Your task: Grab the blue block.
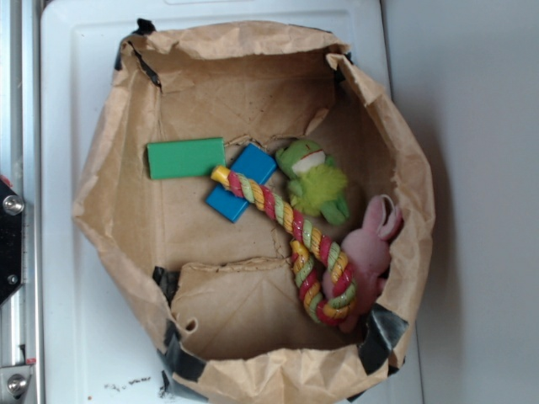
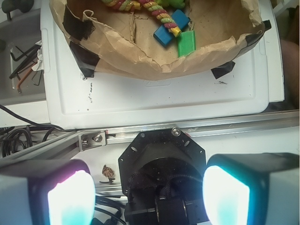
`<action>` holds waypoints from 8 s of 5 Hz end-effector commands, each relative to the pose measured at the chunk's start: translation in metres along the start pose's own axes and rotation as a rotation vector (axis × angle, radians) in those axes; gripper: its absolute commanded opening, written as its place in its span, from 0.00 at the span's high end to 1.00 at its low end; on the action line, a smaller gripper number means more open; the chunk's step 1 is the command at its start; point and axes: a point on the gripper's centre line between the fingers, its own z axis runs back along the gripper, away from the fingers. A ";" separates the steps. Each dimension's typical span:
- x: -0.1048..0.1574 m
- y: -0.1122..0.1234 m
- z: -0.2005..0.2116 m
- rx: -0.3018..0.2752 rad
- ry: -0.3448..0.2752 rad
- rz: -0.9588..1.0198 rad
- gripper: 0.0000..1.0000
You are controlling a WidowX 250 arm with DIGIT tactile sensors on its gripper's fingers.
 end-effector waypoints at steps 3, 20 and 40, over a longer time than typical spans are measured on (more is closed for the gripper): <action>0.000 0.000 0.000 0.000 0.000 0.000 0.00; 0.122 0.032 -0.117 -0.082 -0.151 0.572 0.00; 0.140 0.031 -0.207 -0.131 -0.271 0.811 0.00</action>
